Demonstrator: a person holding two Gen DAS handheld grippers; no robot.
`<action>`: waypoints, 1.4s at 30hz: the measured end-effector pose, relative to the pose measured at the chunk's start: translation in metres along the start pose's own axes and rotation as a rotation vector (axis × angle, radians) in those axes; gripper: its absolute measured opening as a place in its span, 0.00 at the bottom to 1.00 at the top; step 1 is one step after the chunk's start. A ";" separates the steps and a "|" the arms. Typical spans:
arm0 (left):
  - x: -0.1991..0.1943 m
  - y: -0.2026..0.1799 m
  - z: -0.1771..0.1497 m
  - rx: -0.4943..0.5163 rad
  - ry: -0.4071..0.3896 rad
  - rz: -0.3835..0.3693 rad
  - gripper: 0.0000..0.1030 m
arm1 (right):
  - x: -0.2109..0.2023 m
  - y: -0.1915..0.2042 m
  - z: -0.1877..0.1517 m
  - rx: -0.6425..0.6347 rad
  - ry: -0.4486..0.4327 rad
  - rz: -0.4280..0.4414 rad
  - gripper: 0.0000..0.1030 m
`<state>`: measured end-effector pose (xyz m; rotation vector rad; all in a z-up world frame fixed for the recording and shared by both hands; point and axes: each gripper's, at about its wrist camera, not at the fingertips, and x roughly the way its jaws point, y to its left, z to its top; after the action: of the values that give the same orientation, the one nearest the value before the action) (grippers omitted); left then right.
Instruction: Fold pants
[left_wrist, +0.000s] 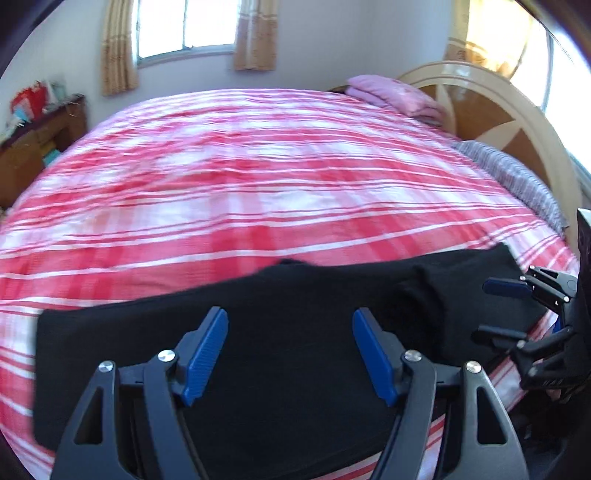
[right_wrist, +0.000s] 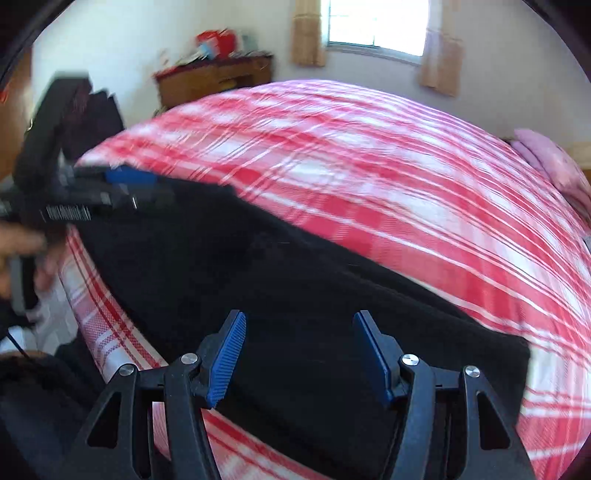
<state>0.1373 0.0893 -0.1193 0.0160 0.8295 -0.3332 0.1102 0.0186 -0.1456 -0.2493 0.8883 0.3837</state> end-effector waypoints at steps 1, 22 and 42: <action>-0.005 0.009 -0.002 0.000 -0.005 0.027 0.71 | 0.008 0.004 0.000 -0.002 0.023 0.036 0.61; -0.005 0.155 -0.052 -0.225 0.067 0.248 0.75 | -0.001 -0.033 -0.027 0.175 -0.082 0.036 0.67; 0.001 0.162 -0.055 -0.184 0.059 0.256 0.78 | -0.001 -0.033 -0.031 0.143 -0.091 -0.002 0.67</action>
<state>0.1464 0.2499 -0.1758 -0.0395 0.9028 -0.0148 0.1020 -0.0231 -0.1623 -0.1001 0.8216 0.3255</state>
